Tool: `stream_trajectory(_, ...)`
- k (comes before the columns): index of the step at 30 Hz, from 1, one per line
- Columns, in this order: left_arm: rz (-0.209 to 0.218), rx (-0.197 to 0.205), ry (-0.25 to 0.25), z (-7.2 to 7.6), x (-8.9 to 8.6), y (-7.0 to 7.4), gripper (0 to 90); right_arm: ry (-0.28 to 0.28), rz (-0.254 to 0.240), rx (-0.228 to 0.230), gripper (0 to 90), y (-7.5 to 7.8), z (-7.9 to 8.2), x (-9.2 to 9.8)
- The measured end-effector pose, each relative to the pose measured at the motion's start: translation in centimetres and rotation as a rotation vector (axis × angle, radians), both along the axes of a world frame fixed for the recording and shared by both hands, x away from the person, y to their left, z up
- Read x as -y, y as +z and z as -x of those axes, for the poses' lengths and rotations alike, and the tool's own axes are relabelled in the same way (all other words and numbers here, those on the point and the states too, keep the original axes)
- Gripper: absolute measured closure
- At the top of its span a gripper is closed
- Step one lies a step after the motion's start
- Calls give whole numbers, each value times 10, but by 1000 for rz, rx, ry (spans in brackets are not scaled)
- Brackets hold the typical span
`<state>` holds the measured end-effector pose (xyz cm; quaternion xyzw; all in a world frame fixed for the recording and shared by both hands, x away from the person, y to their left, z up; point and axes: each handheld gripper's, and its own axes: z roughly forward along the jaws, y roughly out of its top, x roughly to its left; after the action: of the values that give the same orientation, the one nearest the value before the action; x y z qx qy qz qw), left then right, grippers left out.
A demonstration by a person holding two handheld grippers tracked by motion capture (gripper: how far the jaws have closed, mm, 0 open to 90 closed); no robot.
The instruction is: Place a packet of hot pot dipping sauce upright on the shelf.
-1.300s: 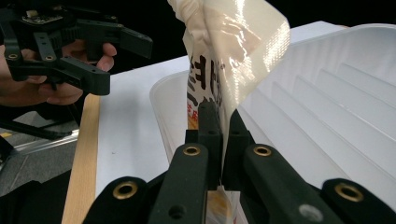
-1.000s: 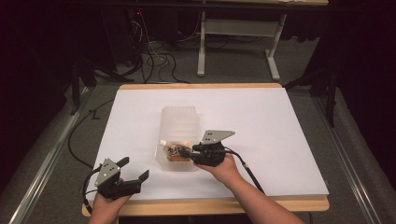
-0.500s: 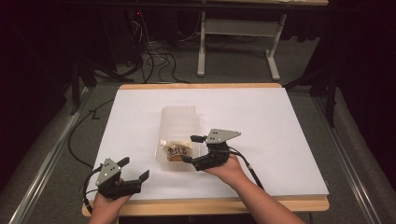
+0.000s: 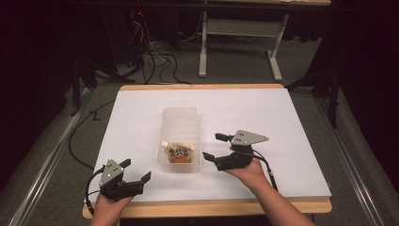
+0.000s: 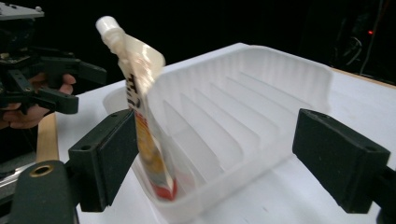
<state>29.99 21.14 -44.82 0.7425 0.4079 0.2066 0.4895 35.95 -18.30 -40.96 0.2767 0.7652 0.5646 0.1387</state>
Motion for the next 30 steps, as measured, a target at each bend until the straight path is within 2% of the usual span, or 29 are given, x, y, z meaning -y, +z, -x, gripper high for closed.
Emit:
stream_trajectory(7,-2,-6,10,-2,-1,-1,105,-75,0,-1,146,-5,4,32)
stream_trajectory(8,-5,-7,8,-2,0,-1,105,-101,2,4,146,-6,6,44)
stream_trajectory(12,-5,-7,14,-2,-1,-2,105,-149,10,21,154,-9,9,67)
stream_trajectory(13,-5,-7,14,-2,-1,-2,105,-149,10,21,154,-9,9,67)
stream_trajectory(14,-4,-7,15,-2,-1,-2,105,-177,16,16,152,-11,12,78)
stream_trajectory(16,-4,-8,16,-2,-1,-2,105,-194,20,13,152,-12,13,84)
stream_trajectory(17,-5,-9,17,-3,-2,-2,105,-222,36,11,151,-14,16,95)
stream_trajectory(19,-4,-9,17,-2,-2,-2,105,-236,41,6,151,-15,17,101)
stream_trajectory(20,-4,-7,15,-2,-2,-1,105,-262,41,0,147,-17,20,112)
stream_trajectory(26,0,-8,19,-2,-3,-2,105,-345,43,-8,146,-22,32,146)
stream_trajectory(30,0,-11,20,-3,-3,-2,105,-406,64,-14,146,-27,44,171)
